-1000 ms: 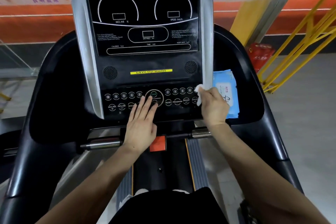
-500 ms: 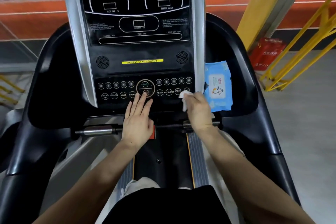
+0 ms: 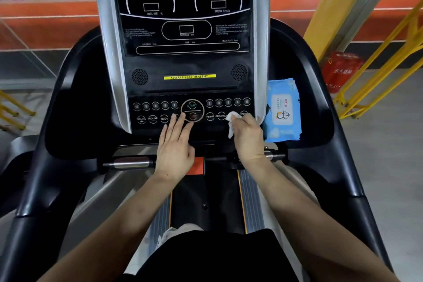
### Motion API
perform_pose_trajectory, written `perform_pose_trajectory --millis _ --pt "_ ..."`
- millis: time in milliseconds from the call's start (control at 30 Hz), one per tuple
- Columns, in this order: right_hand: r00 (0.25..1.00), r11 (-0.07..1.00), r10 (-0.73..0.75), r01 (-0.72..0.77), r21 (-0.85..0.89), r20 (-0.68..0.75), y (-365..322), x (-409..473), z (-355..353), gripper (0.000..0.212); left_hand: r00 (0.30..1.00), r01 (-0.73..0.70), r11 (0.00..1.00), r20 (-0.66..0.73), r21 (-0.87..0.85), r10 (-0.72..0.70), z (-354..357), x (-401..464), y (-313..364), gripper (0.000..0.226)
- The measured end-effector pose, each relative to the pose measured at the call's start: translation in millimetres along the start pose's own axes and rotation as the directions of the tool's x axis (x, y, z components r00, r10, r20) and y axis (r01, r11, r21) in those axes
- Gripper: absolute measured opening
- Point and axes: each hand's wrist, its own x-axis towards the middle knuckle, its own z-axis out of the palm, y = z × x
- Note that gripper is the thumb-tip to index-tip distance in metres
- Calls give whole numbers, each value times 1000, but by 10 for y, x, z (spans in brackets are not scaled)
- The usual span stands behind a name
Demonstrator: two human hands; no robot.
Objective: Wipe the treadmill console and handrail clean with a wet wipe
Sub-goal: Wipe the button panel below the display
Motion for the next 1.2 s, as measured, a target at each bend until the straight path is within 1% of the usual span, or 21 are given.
perform_pose_trajectory --millis 33,67,133,200,267,333,400,467,500,600,667,700,733,800,833,900,933,967,1067,1200 --pt "1000 1000 18 -18 23 -12 -51 2 57 32 1000 -2 1000 1 -1 2 -12 3 -35 70" --pt "999 999 0 -1 -34 -34 -100 2 105 35 1000 -3 1000 1 -2 3 -25 2 -76 70" --pt "998 996 -32 27 -83 -54 -125 7 193 40 1000 0 1000 -1 1 0 -50 -4 -171 70" --pt "997 993 -54 47 -110 -60 -141 14 288 40 1000 5 1000 3 5 -5 -76 -15 -282 70" --pt "992 986 -102 91 -141 -68 -162 2 382 36 1000 5 1000 15 6 -5 -108 -39 -400 71" --pt "991 975 -134 126 -184 -29 -262 -25 467 27 1000 -4 1000 24 7 4 -143 -62 -510 70" --pt "990 976 -139 133 -172 -22 -361 -64 561 28 999 -19 1000 27 12 19 -178 -85 -616 69" --pt "987 965 -149 134 -225 -55 -456 -96 635 32 999 -22 1000 29 15 22 -209 -112 -721 68" --pt "978 956 -199 181 -231 -57 -474 -108 701 31 999 -22 1000 30 13 21 -224 -127 -778 68" --pt "974 965 -222 226 -136 44 -626 -175 843 17 1000 -20 1000 17 2 20 -278 -169 -938 69" --pt "943 924 -333 331 -193 24 -694 -190 947 11 1000 1 1000 0 -23 -1 -325 -184 -1037 69" --pt "938 915 -346 343 -211 22 -745 -203 1004 12 1000 12 999 -10 -35 -12 -348 -194 -1084 70" --pt "947 922 -319 318 -220 28 -831 -217 1049 18 1000 20 999 -18 -43 -20 -371 -209 -1131 70" --pt "939 907 -341 339 -248 40 -939 -223 1146 26 999 36 998 -20 -56 -37 -411 -241 -1225 71" --pt "934 897 -354 352 -266 42 -989 -235 1201 23 999 47 997 -19 -60 -48 -428 -261 -1276 71" --pt "924 878 -376 379 -293 70 -1108 -272 1266 4 997 74 996 -19 -56 -75 -453 -307 -1379 73" --pt "921 873 -382 387 -297 76 -1175 -280 1305 10 996 92 994 -16 -54 -93 -466 -329 -1433 74" --pt "911 859 -401 409 -306 94 -1216 -289 1357 15 994 108 993 -8 -51 -109 -479 -349 -1484 76" --pt "890 833 -437 456 -315 132 -1406 -319 1551 12 988 147 989 53 -23 -145 -510 -401 -1620 79" --pt "861 815 -479 508 -278 171 -1675 -327 1869 12 968 189 982 163 26 -191 -544 -452 -1775 79"
